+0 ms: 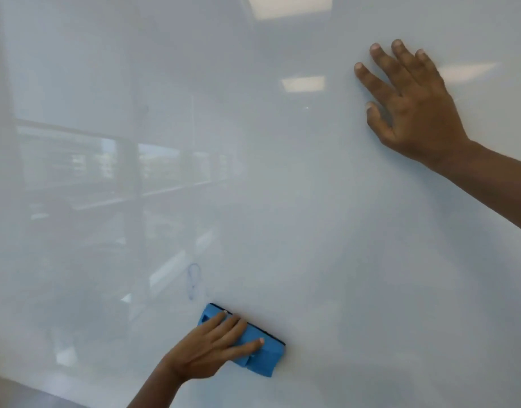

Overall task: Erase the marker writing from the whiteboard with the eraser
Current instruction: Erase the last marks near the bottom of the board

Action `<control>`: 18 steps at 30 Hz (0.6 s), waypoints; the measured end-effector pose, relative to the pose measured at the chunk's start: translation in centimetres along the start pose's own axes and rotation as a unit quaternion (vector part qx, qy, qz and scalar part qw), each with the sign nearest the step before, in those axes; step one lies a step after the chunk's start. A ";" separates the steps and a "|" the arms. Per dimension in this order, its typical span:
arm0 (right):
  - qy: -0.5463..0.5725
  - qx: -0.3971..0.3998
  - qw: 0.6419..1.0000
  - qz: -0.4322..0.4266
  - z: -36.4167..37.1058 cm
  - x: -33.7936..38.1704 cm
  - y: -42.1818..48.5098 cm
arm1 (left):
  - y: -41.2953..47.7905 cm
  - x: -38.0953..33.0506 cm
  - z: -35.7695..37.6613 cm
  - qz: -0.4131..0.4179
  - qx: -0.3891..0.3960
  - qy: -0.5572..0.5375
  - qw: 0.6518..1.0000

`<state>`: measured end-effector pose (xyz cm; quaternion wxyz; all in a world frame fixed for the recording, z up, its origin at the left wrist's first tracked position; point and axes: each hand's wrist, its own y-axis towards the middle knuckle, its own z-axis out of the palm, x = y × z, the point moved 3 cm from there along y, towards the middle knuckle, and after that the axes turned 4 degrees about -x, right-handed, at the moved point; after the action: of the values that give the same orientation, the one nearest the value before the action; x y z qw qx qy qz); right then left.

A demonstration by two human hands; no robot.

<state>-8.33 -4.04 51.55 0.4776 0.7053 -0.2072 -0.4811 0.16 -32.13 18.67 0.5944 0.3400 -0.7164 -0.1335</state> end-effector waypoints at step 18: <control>0.008 -0.009 1.000 0.007 0.3 -0.3 -0.3 | -0.2 -5.5 0.7 -0.071 0.011 -0.051 0.996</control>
<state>-8.75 -3.81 51.36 0.4895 0.7032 -0.2037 -0.4737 -0.05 -28.84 14.19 0.5425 0.3891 -0.7213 -0.1846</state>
